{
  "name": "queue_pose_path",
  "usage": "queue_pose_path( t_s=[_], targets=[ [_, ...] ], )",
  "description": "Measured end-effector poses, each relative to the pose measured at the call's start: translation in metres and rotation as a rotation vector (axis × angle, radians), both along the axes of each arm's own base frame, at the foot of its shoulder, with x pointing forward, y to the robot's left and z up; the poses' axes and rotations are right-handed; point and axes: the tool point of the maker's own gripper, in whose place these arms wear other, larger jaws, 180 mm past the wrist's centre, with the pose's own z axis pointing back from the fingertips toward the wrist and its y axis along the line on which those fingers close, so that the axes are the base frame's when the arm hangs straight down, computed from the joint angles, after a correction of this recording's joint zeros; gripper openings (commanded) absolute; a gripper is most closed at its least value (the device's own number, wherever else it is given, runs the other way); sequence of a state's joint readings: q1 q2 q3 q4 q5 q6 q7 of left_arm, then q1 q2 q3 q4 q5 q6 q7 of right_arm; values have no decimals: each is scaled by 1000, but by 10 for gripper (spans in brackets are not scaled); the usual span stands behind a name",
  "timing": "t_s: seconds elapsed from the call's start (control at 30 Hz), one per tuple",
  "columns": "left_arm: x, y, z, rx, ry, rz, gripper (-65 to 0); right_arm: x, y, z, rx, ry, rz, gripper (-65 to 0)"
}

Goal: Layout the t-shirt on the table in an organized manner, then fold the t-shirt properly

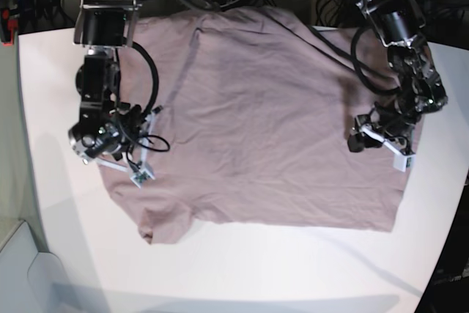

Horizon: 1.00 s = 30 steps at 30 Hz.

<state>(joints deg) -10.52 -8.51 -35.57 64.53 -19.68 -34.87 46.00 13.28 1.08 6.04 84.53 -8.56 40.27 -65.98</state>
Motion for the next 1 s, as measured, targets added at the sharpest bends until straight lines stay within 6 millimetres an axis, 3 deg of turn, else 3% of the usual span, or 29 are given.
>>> queue_pose_path(
  t_s=[0.27, 0.37, 0.53, 0.6, 0.83, 1.0],
  targets=[
    [1, 1, 1, 3, 0, -1, -318, -12, -46, 18, -121, -45, -16, -650],
    [1, 1, 1, 3, 0, -1, -318, -18, -53, 24, -144, -65, -10, -650],
    [1, -1, 0, 0, -2, 0, -318, -32, -63, 15, -167, -30, -6, -638],
    [1, -2, 0, -2, -1, -1, -318, -39, -72, 12, -196, 2, -14, -582],
    [1, -2, 0, -3, -2, -1, -318, -67, -96, 2, -274, 103, -32, -282],
    [2, -2, 1, -4, -5, 0, -318, -82, -106, 13, -330, 91, -21, -238]
  ],
)
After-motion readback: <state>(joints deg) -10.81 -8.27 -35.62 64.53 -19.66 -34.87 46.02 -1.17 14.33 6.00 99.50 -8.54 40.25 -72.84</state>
